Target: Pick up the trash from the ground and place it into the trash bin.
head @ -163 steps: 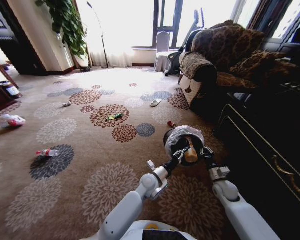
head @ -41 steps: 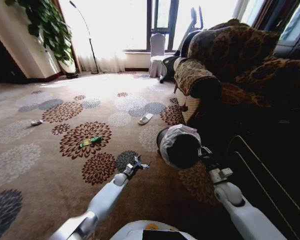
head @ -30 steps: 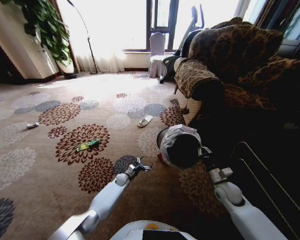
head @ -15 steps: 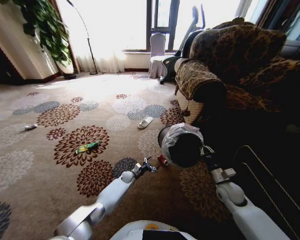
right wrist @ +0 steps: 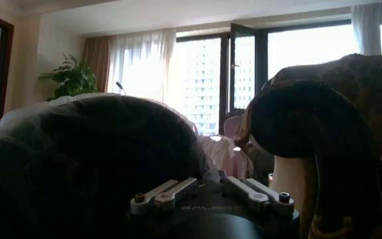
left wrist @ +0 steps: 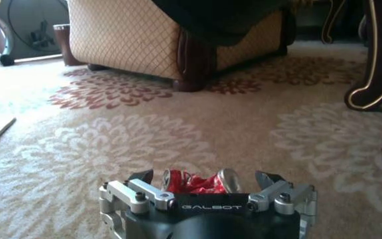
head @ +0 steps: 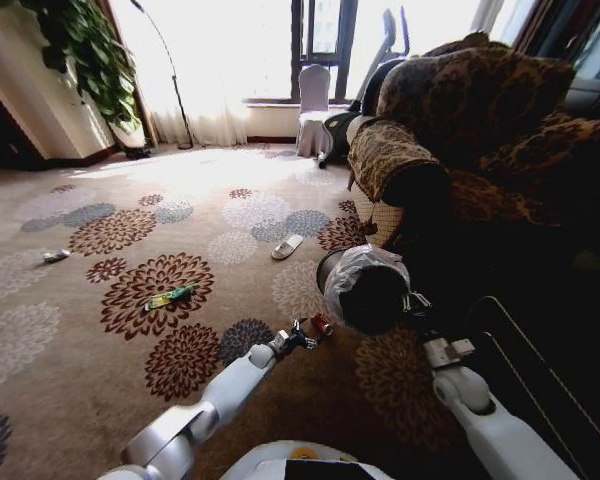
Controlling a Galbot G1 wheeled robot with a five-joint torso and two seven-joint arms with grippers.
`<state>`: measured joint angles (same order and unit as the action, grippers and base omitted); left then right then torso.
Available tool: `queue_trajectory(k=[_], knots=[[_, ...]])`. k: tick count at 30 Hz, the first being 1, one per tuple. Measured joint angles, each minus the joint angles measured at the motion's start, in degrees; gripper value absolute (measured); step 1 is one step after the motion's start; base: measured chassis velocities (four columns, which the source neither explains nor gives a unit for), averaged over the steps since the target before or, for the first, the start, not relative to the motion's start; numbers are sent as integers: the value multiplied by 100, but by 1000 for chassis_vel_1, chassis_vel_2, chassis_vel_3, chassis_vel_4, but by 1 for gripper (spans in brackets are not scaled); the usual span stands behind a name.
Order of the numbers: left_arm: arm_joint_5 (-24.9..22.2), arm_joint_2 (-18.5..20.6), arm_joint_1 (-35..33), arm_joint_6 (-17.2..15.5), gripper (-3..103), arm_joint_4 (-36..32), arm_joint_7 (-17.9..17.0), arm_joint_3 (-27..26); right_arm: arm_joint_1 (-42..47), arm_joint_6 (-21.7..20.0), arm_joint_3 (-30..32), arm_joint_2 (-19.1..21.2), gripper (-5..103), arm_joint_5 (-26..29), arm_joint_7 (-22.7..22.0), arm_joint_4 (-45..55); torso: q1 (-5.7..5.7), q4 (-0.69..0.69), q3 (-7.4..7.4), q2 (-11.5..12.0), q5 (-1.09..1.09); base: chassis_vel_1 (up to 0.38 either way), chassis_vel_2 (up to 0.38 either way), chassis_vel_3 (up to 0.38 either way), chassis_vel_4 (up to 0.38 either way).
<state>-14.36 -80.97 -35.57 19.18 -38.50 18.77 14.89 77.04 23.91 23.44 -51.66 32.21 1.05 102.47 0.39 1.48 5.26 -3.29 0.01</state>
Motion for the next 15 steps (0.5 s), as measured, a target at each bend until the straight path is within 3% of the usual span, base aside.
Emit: queue_trajectory(k=[15], knots=[[140,-395,-22,-26,100,382,13,-169,-11,-74,43,93,0,-26,1,29,-2,1,-1,0,-2,-33,6,28,-4]])
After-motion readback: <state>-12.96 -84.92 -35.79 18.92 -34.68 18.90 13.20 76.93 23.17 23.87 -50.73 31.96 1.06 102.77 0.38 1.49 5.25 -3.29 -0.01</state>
